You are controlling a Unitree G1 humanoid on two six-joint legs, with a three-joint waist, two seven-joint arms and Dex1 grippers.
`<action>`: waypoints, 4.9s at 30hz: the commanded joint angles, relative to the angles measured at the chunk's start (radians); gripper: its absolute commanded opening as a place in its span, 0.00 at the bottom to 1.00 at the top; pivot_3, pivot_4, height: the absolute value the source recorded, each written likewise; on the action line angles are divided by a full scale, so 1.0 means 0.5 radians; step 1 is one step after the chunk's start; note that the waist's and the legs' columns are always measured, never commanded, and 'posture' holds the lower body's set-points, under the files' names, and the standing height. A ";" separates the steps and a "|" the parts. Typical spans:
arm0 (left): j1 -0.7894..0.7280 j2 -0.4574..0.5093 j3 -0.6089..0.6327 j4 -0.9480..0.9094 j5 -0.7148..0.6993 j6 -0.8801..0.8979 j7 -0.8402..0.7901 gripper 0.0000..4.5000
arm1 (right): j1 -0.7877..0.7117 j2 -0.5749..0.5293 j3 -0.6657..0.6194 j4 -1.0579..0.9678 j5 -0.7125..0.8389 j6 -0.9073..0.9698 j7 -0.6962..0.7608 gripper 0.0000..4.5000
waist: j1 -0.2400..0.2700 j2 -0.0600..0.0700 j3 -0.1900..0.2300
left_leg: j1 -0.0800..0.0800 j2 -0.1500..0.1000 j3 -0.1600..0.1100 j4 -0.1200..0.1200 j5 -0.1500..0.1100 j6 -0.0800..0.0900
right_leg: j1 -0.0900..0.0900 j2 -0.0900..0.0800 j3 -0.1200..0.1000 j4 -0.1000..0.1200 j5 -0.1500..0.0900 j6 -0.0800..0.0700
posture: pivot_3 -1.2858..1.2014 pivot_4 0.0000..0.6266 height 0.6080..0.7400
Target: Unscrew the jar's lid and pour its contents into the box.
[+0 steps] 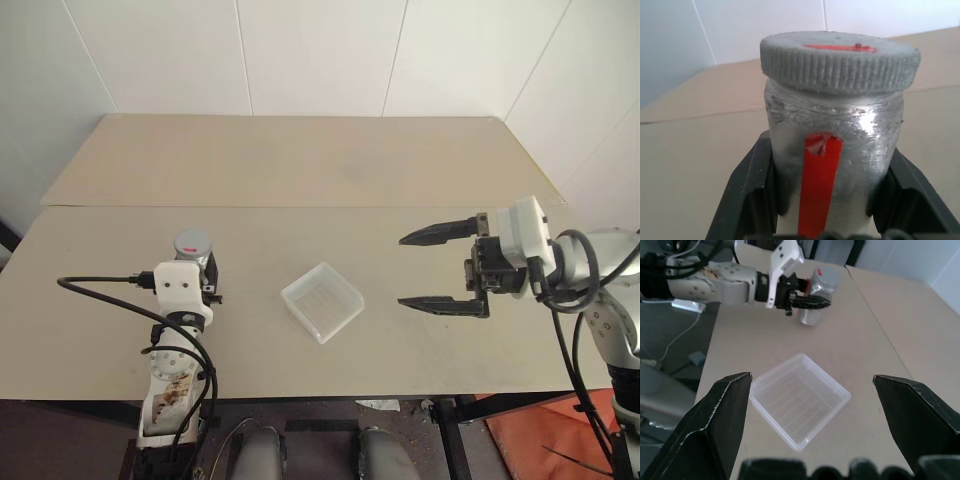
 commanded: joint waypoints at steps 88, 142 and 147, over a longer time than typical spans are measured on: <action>-1.229 1.027 -0.331 0.896 -1.375 0.239 -2.989 0.46 | -0.890 0.847 0.410 0.400 -0.073 0.253 -0.261 1.00 | -0.031 0.006 0.004 | -0.028 0.002 -0.001 0.001 0.001 0.000 | -0.038 0.003 0.000 0.014 0.000 0.000 | 0.52 0.24 1.00; -1.103 0.983 -0.118 0.745 -1.279 0.338 -2.908 0.46 | -0.824 0.795 0.395 0.199 -0.244 0.524 -0.779 1.00 | -0.016 0.006 0.004 | -0.028 0.002 -0.001 0.001 0.001 0.000 | -0.037 0.003 0.000 0.012 0.000 0.000 | 0.52 0.24 1.00; -1.149 0.913 -0.150 0.804 -1.230 0.298 -2.872 0.46 | -0.808 0.810 0.411 0.049 -0.151 0.533 -0.694 1.00 | -0.014 0.006 0.004 | -0.028 0.002 -0.001 0.001 0.001 0.000 | -0.037 0.003 0.000 0.012 0.000 0.000 | 0.52 0.24 1.00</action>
